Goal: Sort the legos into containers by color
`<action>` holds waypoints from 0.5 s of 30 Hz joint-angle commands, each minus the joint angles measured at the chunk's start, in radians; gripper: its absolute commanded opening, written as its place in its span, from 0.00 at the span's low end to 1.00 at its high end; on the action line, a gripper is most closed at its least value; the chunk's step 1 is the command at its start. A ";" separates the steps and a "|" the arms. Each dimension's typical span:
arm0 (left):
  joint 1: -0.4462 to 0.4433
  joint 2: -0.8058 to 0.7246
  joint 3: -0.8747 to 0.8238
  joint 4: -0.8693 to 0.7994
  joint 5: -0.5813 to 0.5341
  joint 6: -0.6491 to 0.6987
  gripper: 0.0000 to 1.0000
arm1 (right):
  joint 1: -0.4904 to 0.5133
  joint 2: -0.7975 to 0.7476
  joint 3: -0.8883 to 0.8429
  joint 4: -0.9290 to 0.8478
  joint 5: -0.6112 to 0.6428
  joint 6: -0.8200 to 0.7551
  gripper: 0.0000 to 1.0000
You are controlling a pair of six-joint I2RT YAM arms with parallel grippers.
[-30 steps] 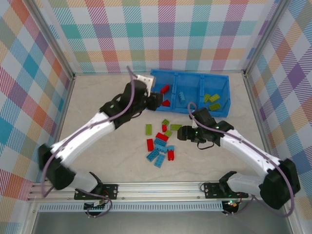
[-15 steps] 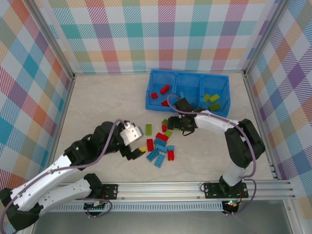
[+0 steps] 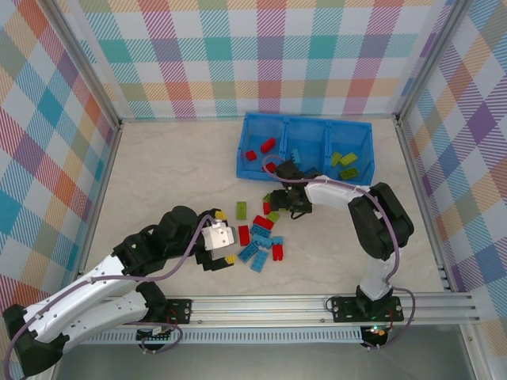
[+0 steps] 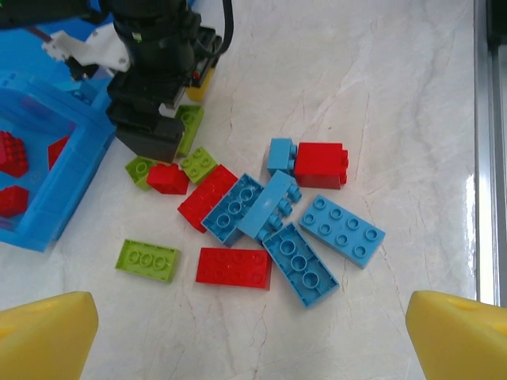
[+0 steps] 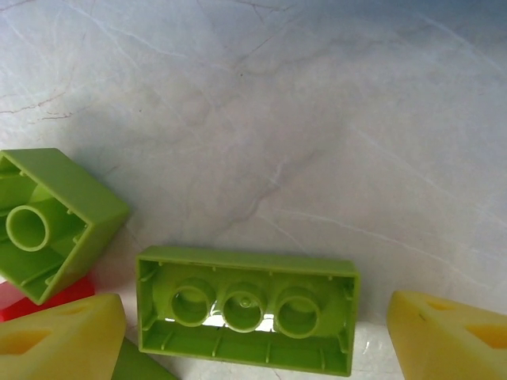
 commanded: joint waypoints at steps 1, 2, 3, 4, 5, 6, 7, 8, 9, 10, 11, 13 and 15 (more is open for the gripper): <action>0.000 -0.021 -0.014 0.040 0.031 0.021 1.00 | 0.016 0.035 0.042 -0.059 0.049 0.004 0.84; 0.000 -0.023 -0.015 0.042 0.037 0.022 1.00 | 0.019 0.046 0.053 -0.074 0.067 0.003 0.82; 0.000 -0.024 -0.016 0.042 0.042 0.023 1.00 | 0.022 0.056 0.061 -0.087 0.079 0.003 0.80; -0.001 -0.026 -0.018 0.042 0.047 0.025 1.00 | 0.025 0.068 0.070 -0.099 0.092 0.002 0.77; 0.001 -0.027 -0.019 0.042 0.050 0.028 1.00 | 0.026 0.079 0.077 -0.110 0.098 0.004 0.74; 0.000 -0.028 -0.020 0.042 0.053 0.031 1.00 | 0.026 0.087 0.081 -0.115 0.099 0.005 0.70; 0.000 -0.030 -0.022 0.040 0.056 0.036 1.00 | 0.026 0.091 0.080 -0.115 0.100 0.007 0.66; 0.000 -0.034 -0.026 0.040 0.062 0.042 1.00 | 0.026 0.090 0.076 -0.113 0.098 0.012 0.61; 0.000 -0.040 -0.029 0.039 0.069 0.052 1.00 | 0.026 0.086 0.071 -0.108 0.094 0.016 0.58; 0.000 -0.046 -0.033 0.033 0.080 0.068 1.00 | 0.026 0.075 0.063 -0.099 0.088 0.018 0.56; 0.001 -0.054 -0.039 0.025 0.098 0.089 1.00 | 0.026 0.060 0.054 -0.091 0.084 0.024 0.55; 0.000 -0.072 -0.052 0.010 0.133 0.130 1.00 | 0.026 0.014 0.027 -0.064 0.075 0.031 0.53; -0.001 -0.089 -0.069 0.004 0.160 0.162 1.00 | 0.023 -0.047 -0.006 -0.037 0.075 0.038 0.53</action>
